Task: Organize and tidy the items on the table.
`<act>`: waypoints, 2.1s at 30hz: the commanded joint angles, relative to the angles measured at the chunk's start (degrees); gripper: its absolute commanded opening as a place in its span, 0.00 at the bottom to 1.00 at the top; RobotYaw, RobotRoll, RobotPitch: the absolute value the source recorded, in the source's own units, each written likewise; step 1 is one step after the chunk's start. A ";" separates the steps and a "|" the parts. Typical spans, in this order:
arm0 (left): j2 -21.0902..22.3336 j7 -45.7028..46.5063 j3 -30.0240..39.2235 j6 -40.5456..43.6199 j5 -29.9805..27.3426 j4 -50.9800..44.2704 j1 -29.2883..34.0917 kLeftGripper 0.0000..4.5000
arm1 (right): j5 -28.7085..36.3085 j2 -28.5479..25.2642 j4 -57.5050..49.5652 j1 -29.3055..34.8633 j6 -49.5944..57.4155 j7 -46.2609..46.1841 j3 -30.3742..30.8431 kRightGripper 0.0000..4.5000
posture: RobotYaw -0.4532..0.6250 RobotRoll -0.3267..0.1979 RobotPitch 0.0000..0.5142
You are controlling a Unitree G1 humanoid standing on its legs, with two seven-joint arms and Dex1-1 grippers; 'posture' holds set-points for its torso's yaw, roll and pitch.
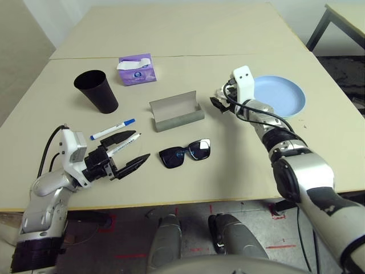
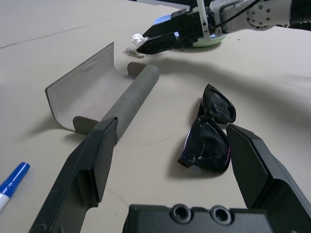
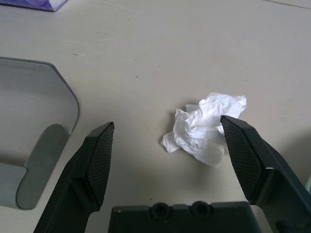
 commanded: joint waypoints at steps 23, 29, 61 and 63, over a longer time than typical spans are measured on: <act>-0.96 -0.24 -0.29 -0.67 -0.03 -0.83 2.63 1.00 | -0.87 0.31 2.13 0.67 2.69 -2.25 -0.29 0.85 | 0.49 0.62 0.33; -1.56 0.44 -0.47 -0.42 -0.11 -2.40 3.44 1.00 | -0.78 0.78 2.01 0.74 2.10 -1.81 -0.32 0.36 | 0.50 0.62 0.32; -2.53 0.81 -2.85 -0.51 0.88 -0.29 0.08 1.00 | 3.11 -1.82 -1.11 -5.42 2.22 -1.23 -4.67 0.01 | 0.46 0.62 0.29; -2.47 1.01 -3.03 -0.38 0.87 -0.31 -0.28 1.00 | 3.40 -2.71 -2.43 -5.88 2.80 -1.03 -4.94 0.01 | 0.46 0.62 0.28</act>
